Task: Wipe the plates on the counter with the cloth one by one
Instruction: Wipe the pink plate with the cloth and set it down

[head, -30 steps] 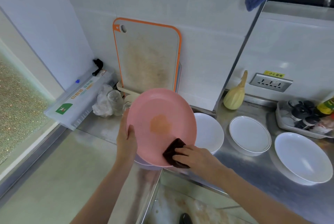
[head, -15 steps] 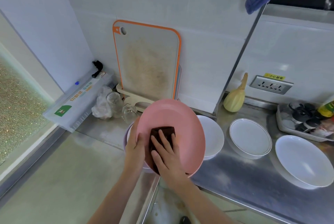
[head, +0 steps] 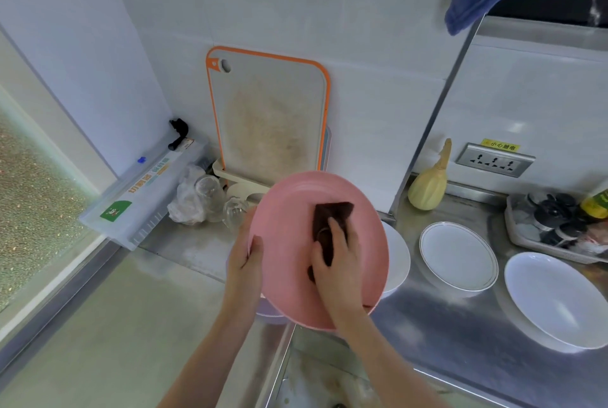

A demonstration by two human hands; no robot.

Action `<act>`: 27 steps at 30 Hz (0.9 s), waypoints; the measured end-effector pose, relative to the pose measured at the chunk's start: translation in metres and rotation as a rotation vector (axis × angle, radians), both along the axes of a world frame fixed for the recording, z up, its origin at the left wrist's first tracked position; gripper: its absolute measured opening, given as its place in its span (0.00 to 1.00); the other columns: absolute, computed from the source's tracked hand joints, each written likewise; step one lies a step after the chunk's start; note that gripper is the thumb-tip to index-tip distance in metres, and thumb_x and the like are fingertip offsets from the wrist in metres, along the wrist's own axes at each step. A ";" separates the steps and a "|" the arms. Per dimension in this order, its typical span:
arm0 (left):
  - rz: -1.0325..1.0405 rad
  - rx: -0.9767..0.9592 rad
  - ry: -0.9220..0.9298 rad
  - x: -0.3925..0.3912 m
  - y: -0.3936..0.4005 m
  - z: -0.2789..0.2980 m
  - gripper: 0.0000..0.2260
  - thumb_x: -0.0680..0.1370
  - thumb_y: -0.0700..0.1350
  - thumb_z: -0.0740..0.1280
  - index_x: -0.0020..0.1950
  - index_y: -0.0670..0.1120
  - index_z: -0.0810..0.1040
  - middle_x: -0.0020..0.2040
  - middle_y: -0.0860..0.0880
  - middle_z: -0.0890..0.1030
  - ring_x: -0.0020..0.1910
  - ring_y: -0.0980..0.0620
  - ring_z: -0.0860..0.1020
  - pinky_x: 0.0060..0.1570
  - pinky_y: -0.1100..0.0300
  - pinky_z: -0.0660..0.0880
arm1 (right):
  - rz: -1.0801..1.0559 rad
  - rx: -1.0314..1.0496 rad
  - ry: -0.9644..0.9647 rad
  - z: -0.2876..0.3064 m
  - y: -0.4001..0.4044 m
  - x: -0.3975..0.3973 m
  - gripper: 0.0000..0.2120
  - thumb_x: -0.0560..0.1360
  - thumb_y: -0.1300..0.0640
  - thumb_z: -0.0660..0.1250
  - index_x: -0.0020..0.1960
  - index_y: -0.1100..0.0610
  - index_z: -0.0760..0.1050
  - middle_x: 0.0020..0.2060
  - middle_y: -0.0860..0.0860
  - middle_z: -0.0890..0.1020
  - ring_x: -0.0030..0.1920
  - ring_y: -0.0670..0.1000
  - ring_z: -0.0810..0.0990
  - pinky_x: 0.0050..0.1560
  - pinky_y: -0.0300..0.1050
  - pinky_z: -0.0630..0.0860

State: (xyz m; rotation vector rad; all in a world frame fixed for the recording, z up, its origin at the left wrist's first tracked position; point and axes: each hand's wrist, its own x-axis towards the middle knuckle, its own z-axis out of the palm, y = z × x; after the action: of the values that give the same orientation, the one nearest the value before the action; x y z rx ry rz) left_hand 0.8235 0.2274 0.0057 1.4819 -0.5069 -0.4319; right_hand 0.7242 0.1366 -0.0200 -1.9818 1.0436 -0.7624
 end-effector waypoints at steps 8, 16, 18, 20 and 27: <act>-0.108 -0.039 -0.083 -0.001 -0.008 0.005 0.18 0.81 0.35 0.54 0.69 0.48 0.68 0.65 0.60 0.73 0.64 0.70 0.70 0.60 0.77 0.63 | 0.382 -0.571 0.057 -0.004 0.013 0.020 0.21 0.82 0.49 0.50 0.73 0.53 0.65 0.73 0.56 0.64 0.74 0.55 0.57 0.73 0.55 0.57; -0.082 0.049 -0.101 0.005 0.004 0.012 0.20 0.81 0.34 0.53 0.67 0.53 0.67 0.54 0.77 0.73 0.53 0.82 0.68 0.51 0.84 0.61 | -0.003 -0.495 0.213 0.016 -0.036 0.041 0.23 0.77 0.49 0.52 0.67 0.57 0.73 0.62 0.61 0.75 0.47 0.64 0.76 0.46 0.54 0.76; -0.063 0.045 -0.119 0.005 0.006 0.016 0.20 0.81 0.33 0.53 0.66 0.55 0.65 0.52 0.81 0.72 0.54 0.83 0.66 0.51 0.85 0.60 | -0.085 -0.441 0.257 0.008 -0.047 0.035 0.23 0.78 0.50 0.52 0.65 0.60 0.74 0.60 0.65 0.75 0.48 0.65 0.76 0.47 0.54 0.76; -0.040 0.027 -0.138 0.006 0.008 0.019 0.21 0.81 0.33 0.53 0.66 0.55 0.66 0.58 0.76 0.71 0.57 0.82 0.66 0.55 0.84 0.60 | -0.163 -0.393 0.286 -0.003 -0.053 0.025 0.20 0.79 0.52 0.56 0.65 0.62 0.73 0.60 0.66 0.73 0.51 0.66 0.75 0.50 0.56 0.77; -0.008 0.034 -0.126 0.005 0.010 0.014 0.23 0.81 0.34 0.53 0.61 0.62 0.68 0.57 0.78 0.71 0.58 0.82 0.65 0.55 0.84 0.59 | -0.203 -0.151 0.141 -0.034 -0.013 -0.010 0.20 0.80 0.55 0.60 0.71 0.55 0.67 0.68 0.60 0.65 0.62 0.61 0.65 0.65 0.55 0.65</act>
State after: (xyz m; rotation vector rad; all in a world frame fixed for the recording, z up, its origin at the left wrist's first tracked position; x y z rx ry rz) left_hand 0.8283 0.2374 0.0195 1.5474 -0.6082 -0.3562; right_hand 0.7137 0.1232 -0.0540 -2.1039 1.3207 -0.8399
